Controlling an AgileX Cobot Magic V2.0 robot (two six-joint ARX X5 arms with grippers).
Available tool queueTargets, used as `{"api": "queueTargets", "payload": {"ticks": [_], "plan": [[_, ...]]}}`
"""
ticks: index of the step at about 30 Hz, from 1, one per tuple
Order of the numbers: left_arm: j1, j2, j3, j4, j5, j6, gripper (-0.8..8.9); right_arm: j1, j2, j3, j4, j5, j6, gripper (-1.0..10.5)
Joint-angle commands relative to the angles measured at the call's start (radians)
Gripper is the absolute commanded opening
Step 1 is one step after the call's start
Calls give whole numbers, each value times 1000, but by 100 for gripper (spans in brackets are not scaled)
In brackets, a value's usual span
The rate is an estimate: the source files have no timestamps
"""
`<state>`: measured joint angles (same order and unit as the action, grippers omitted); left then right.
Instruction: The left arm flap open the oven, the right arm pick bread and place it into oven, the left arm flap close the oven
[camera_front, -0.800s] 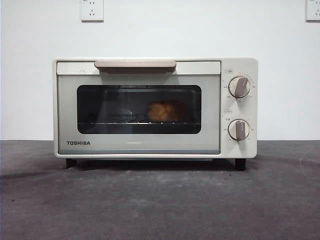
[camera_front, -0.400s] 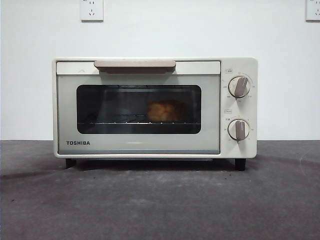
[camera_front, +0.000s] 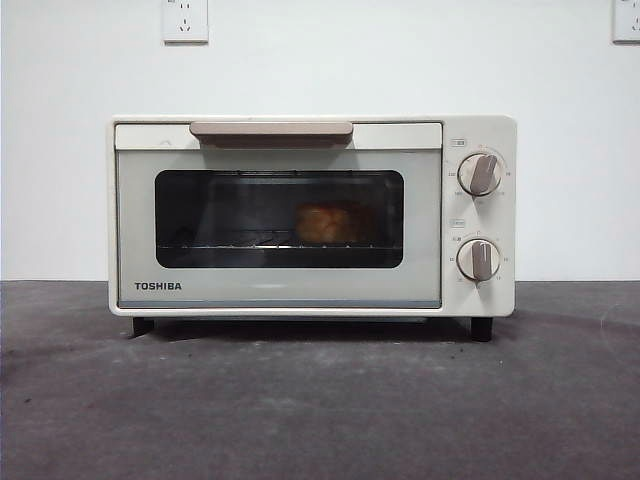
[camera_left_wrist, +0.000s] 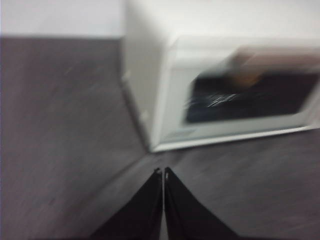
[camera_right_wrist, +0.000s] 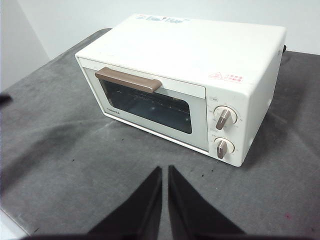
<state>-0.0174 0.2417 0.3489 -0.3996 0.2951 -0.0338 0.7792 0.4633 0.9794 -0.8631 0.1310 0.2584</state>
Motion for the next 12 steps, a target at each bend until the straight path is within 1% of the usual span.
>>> {"api": "queueTargets", "payload": {"ticks": [1,3,9,12], "plan": [[7,-93,-135,114,-55,14,11,11,4,18,10,2,-8,19],[13,-145,-203,161,-85,14,11,11,4,18,10,2,-8,18],[20,-214,-314,260,-177,4,10,11,4,18,10,1,-8,19],[21,-238,-337,249,-230,-16,10,11,4,18,11,2,-7,18]]}}
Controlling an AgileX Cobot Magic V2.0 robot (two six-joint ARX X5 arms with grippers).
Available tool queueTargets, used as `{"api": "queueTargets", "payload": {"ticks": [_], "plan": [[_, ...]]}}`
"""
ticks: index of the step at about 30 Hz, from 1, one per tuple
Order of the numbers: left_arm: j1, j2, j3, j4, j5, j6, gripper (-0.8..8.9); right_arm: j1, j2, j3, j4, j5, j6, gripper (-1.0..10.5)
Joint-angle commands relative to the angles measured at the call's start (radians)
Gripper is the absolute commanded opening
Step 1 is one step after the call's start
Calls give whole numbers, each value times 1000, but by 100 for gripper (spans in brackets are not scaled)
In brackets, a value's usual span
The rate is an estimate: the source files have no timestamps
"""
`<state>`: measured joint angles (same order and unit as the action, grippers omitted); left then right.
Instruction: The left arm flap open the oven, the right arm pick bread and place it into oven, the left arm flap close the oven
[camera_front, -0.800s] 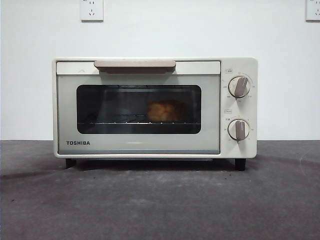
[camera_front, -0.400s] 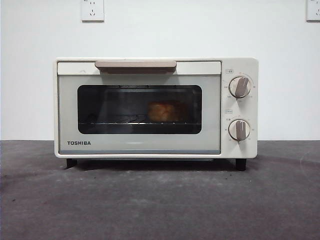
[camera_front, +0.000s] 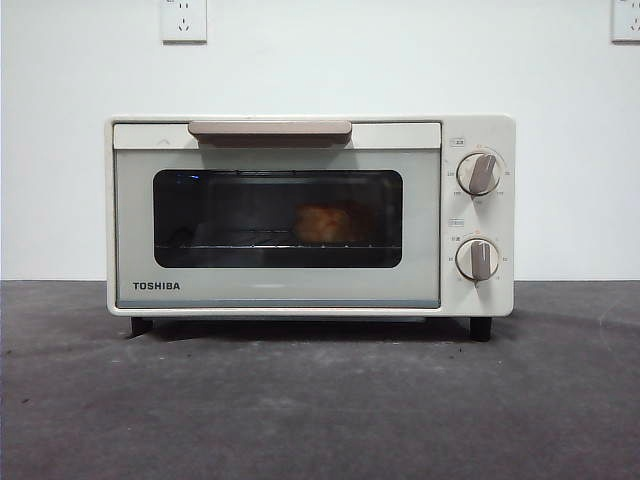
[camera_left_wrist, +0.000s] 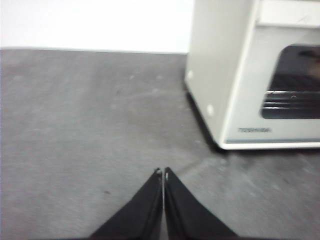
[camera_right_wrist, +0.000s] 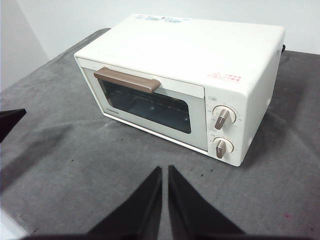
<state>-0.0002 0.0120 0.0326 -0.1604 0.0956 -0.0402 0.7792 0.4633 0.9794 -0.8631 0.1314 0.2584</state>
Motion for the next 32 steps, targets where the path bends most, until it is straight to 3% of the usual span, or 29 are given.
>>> {"api": "queueTargets", "payload": {"ticks": [1,5,25,27,32], "plan": [[5,-9,-21,4,-46,-12,11,11,4,18,11,1,-7,19],[5,-9,-21,-30,-101,-14,10,11,4,18,11,1,-7,18],[5,-9,-21,-26,-99,-14,10,2,3,15,13,21,-15,18],[5,-9,-21,-26,-99,-14,10,-43,3,9,18,89,-51,17],[5,-9,-21,-26,-99,-14,10,-258,-45,-134,84,96,-193,17]]}}
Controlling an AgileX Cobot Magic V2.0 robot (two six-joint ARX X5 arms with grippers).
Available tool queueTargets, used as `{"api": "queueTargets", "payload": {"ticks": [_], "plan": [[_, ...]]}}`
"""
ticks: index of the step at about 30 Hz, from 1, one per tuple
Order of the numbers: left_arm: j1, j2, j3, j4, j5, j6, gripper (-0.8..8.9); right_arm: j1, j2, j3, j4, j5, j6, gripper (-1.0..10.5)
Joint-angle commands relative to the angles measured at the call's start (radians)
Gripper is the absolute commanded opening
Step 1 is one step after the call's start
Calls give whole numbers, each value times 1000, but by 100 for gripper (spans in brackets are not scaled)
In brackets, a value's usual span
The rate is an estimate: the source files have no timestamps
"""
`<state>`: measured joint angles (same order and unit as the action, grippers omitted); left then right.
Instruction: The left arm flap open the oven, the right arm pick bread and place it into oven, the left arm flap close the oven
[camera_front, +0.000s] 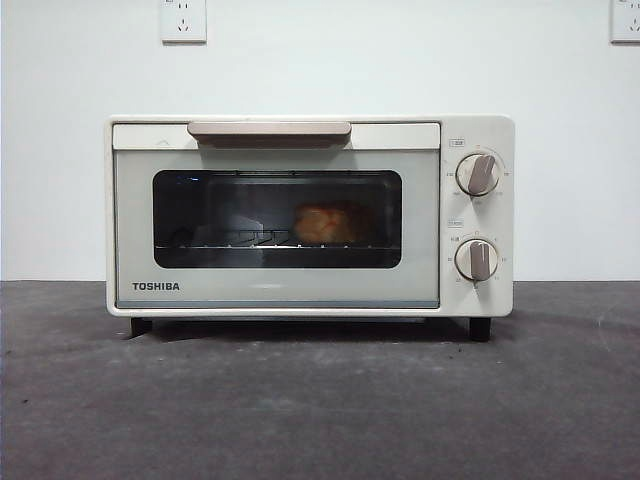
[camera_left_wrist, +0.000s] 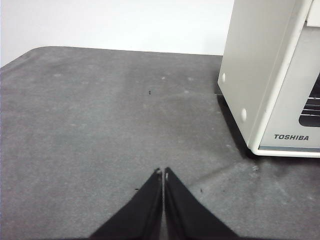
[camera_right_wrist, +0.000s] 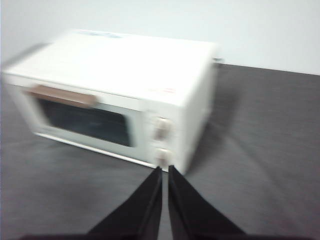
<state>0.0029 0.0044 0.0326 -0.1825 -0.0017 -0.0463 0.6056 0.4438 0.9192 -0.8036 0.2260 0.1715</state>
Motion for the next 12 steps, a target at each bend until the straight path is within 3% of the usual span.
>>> {"api": "queueTargets", "payload": {"ticks": [1,7,12], "plan": [[2,-1,-21,-4,-2,-8,10,-136,-51,-127,56,-4,-123,17],[2,-1,-21,-4,-2,-8,10,-391,-258,-444,247,-49,-139,17],[2,-1,-21,-4,-2,-8,10,-501,-402,-642,334,-92,-138,17]]}}
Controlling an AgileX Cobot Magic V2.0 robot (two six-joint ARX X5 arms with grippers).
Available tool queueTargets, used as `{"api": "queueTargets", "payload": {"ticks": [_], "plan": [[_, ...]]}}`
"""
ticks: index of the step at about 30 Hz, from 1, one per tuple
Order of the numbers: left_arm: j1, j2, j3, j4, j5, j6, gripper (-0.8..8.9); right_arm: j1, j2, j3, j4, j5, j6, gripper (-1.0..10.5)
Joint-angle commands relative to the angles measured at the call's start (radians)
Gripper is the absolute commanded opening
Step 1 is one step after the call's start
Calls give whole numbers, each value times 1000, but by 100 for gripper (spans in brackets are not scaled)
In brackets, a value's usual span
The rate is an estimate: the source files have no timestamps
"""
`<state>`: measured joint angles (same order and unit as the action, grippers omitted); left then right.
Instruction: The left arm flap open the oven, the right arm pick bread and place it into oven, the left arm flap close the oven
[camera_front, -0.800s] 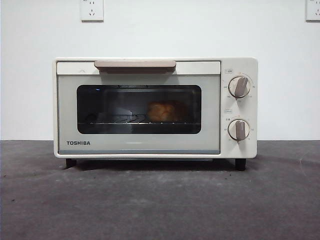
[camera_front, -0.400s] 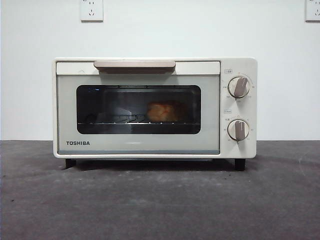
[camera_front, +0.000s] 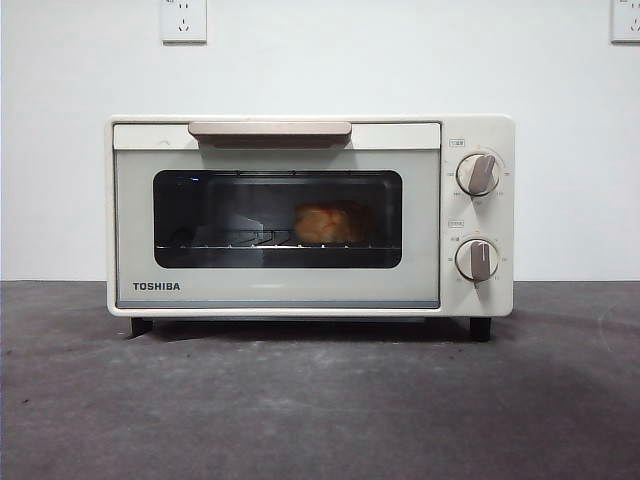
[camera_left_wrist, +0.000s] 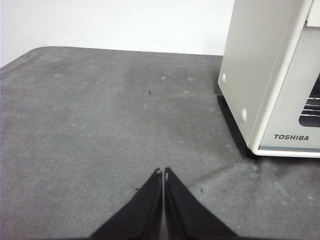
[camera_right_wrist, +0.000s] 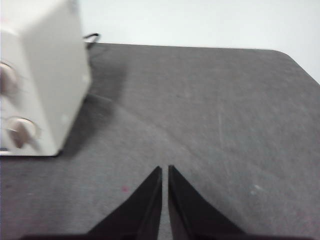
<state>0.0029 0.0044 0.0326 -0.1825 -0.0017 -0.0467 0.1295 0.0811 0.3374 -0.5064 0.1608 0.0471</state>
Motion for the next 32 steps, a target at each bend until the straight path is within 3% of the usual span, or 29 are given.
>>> {"api": "queueTargets", "payload": {"ticks": [1,14,21,32], "plan": [[2,-1,-21,-4,-2,-7,10,-41,-63,-93,56,-45,-14,17],[2,-1,-21,-4,-2,-7,10,-76,-77,-272,248,-114,-14,17],[2,-1,-21,-5,-2,-7,10,-76,-77,-328,335,-198,-14,17],[2,-1,-21,-4,-2,-7,10,-76,-77,-328,339,-196,-13,17]]}}
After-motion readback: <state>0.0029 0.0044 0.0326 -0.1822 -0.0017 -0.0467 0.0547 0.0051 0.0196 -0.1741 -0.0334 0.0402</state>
